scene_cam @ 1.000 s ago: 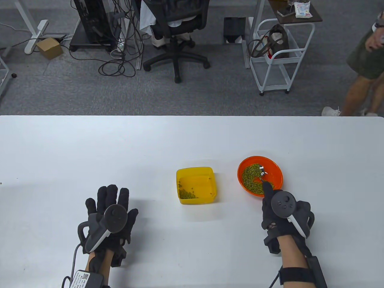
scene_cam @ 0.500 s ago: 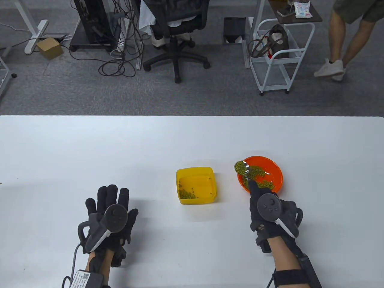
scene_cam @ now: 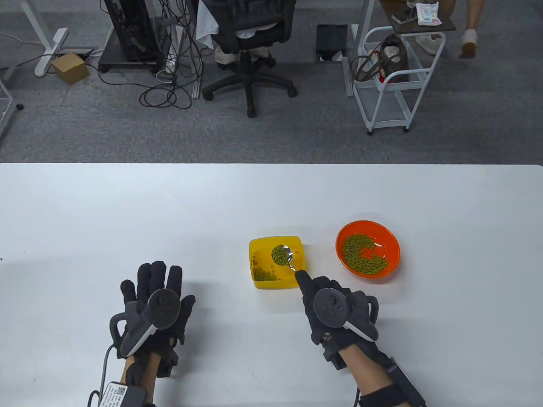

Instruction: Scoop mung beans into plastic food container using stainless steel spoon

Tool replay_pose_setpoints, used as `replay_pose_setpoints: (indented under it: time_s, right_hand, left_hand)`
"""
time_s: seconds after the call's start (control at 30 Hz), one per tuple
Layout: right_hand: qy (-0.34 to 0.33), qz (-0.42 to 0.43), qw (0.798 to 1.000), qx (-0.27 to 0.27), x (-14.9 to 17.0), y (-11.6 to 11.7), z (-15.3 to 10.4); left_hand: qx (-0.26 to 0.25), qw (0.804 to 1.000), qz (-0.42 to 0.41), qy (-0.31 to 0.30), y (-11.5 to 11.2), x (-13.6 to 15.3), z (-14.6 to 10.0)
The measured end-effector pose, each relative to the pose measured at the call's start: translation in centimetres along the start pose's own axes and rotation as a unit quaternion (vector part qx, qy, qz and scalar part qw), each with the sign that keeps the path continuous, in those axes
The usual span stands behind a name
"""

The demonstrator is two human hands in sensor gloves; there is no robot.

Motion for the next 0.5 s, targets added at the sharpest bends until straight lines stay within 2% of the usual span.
replay_pose_setpoints:
  time_s: [0.07, 0.33, 0.5]
  right_hand:
    - [0.014, 0.040, 0.999, -0.020, 0.5, 0.4, 0.3]
    - [0.058, 0.164, 0.985, -0.012, 2.8, -0.1, 0.7]
    - [0.060, 0.161, 0.985, 0.001, 3.3, -0.6, 0.6]
  left_hand:
    - [0.001, 1.000, 0.001, 0.001, 0.0, 0.0, 0.0]
    - [0.004, 1.000, 0.003, 0.001, -0.1, 0.0, 0.0]
    - [0.006, 1.000, 0.005, 0.002, -0.1, -0.1, 0.0]
Point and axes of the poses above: the tracker on the back of each hand, its own x axis roughly to the little-finger side, its own z axis roughly from the wrist to the fingertips, y = z × x, the point moved 3 cm from there along z, roughly from the wrist to the fingertips, and after that the axes turned 3 degrees about x, right-handed, at the moved point
